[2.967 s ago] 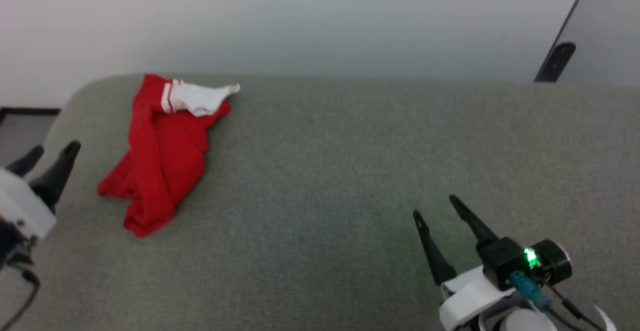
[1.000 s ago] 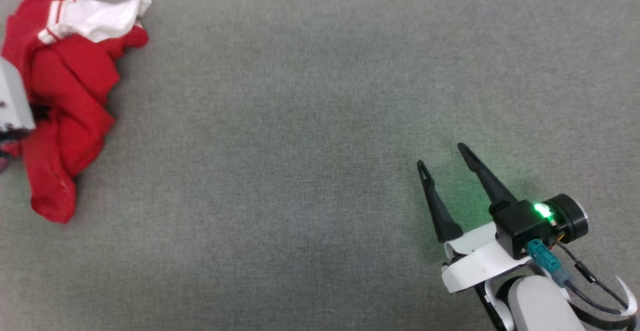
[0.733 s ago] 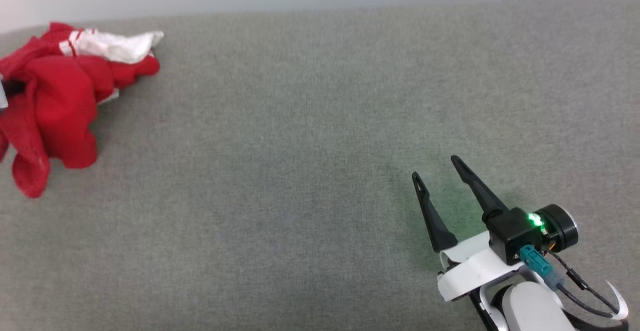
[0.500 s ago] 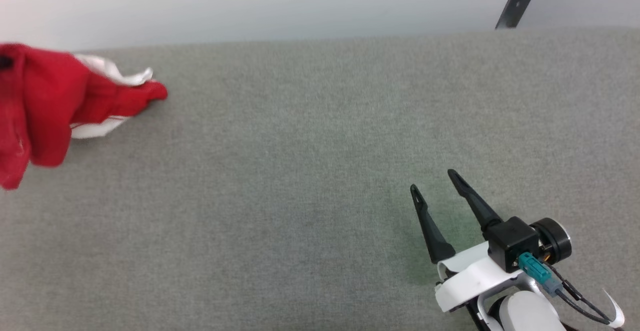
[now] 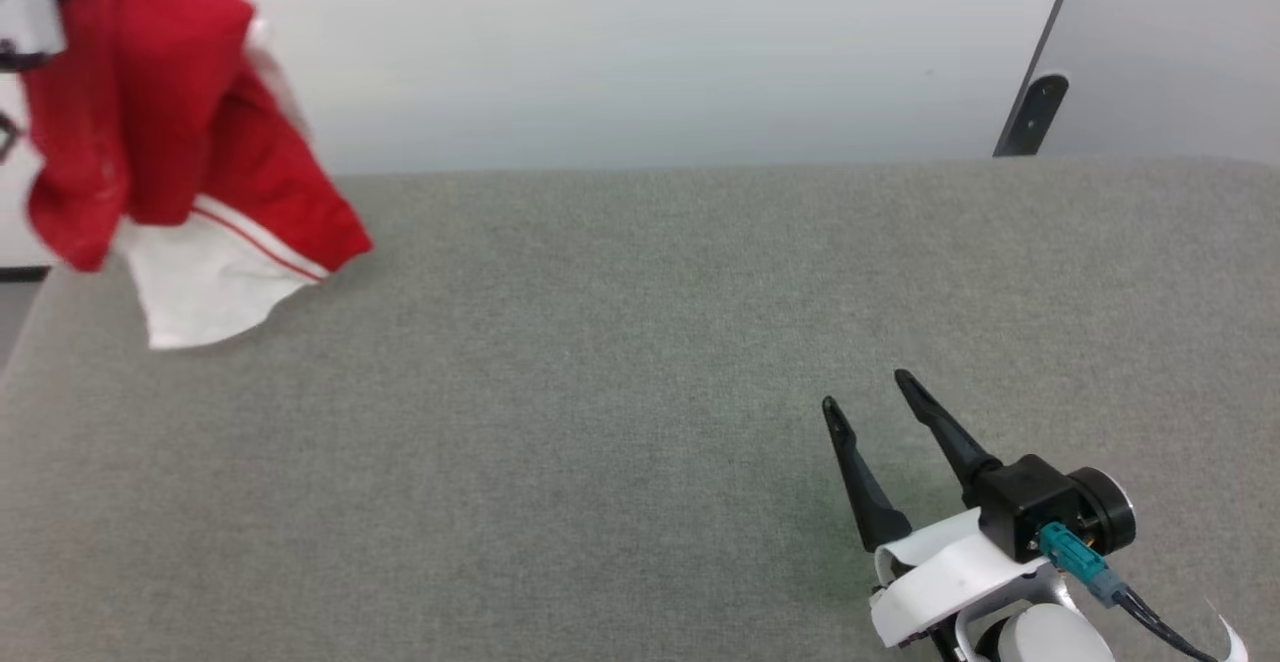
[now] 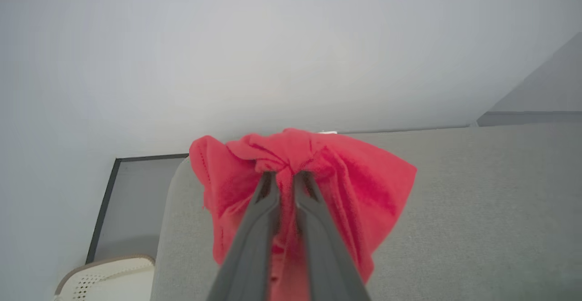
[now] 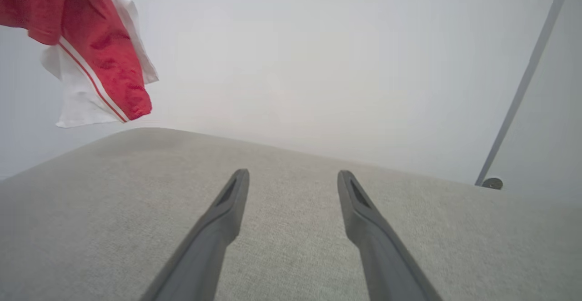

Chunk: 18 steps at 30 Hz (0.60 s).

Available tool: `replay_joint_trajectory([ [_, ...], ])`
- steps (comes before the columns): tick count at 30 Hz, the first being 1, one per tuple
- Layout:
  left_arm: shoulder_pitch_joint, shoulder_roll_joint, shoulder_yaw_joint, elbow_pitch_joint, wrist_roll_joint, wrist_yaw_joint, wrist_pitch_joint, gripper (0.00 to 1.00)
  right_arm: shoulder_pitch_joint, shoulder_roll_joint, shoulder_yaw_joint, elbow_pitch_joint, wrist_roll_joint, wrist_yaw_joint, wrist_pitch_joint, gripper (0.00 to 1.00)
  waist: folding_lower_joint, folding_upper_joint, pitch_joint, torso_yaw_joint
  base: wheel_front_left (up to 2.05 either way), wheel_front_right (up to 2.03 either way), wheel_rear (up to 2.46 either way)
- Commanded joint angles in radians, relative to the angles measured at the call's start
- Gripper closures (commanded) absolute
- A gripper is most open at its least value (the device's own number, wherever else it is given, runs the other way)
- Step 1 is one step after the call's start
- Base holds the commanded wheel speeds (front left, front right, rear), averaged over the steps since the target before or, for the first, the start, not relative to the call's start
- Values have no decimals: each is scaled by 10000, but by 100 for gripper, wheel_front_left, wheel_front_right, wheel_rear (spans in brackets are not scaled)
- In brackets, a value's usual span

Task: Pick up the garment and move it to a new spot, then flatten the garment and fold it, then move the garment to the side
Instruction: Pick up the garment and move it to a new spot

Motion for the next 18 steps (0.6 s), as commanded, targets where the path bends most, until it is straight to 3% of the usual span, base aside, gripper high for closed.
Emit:
replay_joint_trajectory([
  [1, -58, -20, -13, -98, -35, 23, 20, 100, 146, 20, -60, -38, -65, -14, -50, 0, 0, -1, -216, 125, 0, 0, 0],
  [10, 545, -487, 17, -1419, -727, -13, 246, 100, 268, 16, -1236, 28, -632, -14, -36, 0, 0, -1, -455, -39, 0, 0, 0],
  [18, 1386, -707, -41, -3052, -1237, 214, 669, 100, 134, 18, -2503, 149, -1234, -14, -37, 0, 0, -1, -392, -816, 0, 0, 0],
])
